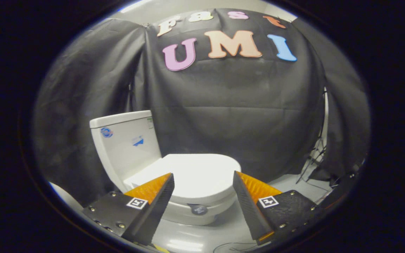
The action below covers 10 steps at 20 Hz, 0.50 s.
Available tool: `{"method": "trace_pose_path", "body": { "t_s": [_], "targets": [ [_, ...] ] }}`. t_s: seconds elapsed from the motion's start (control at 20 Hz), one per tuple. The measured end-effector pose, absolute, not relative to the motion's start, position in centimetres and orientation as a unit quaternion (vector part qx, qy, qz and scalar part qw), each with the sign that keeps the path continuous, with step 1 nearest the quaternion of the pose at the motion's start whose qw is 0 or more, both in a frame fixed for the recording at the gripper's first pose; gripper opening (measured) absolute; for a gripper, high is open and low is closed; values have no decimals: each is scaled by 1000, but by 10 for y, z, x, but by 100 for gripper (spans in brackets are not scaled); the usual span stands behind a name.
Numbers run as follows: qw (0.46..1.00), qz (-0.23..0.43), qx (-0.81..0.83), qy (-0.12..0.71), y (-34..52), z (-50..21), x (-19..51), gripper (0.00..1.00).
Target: Open the toilet lid.
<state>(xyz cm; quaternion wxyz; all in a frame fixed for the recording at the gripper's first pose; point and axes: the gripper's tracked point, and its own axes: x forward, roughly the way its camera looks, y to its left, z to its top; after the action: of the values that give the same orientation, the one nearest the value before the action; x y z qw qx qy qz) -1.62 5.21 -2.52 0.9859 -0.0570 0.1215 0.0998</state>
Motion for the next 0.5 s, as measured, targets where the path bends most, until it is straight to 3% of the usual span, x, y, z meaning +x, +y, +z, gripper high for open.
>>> {"method": "trace_pose_path", "body": {
  "t_s": [0.25, 0.5],
  "targets": [
    [971, 129, 9, 201, 60, -67, -2, 99],
    [965, 73, 95, 232, 30, -95, 16, 99]
  ]
}}
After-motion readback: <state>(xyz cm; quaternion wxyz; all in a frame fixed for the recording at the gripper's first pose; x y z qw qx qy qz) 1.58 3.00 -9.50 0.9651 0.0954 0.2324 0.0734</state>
